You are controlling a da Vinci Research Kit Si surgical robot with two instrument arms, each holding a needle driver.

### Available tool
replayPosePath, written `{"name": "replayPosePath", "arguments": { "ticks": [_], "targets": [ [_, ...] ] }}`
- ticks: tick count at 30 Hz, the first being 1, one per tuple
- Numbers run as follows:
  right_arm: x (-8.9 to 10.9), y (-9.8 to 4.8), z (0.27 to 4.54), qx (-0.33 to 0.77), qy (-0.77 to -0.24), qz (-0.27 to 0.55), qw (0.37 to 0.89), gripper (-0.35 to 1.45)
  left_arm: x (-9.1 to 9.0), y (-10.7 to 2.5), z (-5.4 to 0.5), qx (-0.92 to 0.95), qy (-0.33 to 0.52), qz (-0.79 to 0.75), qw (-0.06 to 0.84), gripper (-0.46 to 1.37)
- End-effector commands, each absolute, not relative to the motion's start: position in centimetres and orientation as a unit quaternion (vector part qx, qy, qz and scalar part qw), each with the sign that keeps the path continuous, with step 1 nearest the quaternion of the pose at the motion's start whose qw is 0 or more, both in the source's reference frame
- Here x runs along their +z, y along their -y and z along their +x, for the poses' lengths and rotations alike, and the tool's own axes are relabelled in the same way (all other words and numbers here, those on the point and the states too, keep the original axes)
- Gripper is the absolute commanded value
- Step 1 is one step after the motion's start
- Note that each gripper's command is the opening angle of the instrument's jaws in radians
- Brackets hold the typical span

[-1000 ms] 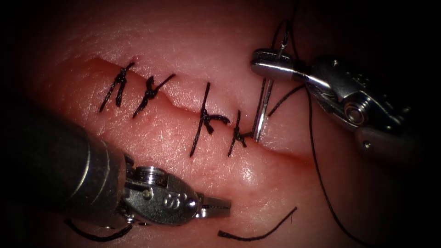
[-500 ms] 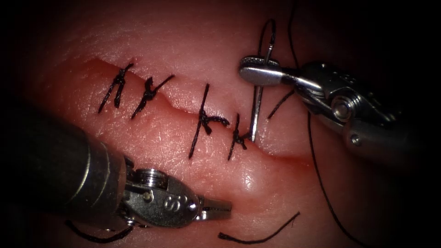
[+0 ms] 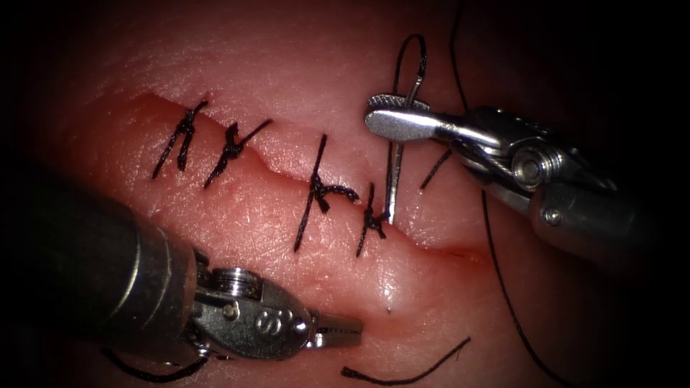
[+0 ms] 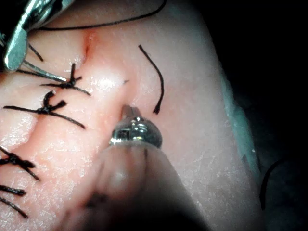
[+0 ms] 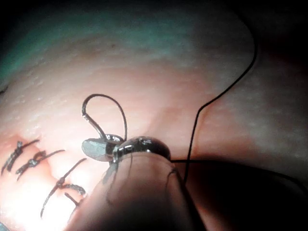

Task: Wound Closure
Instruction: Throw the needle through the bottom half of the incision with the right gripper

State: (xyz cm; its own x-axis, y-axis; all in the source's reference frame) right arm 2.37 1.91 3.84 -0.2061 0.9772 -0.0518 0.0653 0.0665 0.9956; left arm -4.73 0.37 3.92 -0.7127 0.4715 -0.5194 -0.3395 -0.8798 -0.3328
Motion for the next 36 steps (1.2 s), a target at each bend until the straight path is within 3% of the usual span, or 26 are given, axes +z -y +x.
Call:
{"name": "replayPosePath", "arguments": {
  "ticks": [1, 24, 36],
  "targets": [
    [3.84, -1.88, 2.37, 0.52, -0.572, 0.454, 0.442, -0.35, 3.92, -0.37, -4.73, 0.919, 0.108, -0.308, 0.22, -0.35],
    [3.66, -1.08, 2.45, 0.555, -0.514, 0.524, 0.391, -0.35, 3.92, -0.39, -4.72, 0.919, 0.109, -0.309, 0.22, -0.35],
    [3.66, -0.94, 2.41, 0.584, -0.502, 0.493, 0.403, -0.35, 3.91, -0.41, -4.71, 0.919, 0.111, -0.309, 0.219, -0.35]
  ]
}}
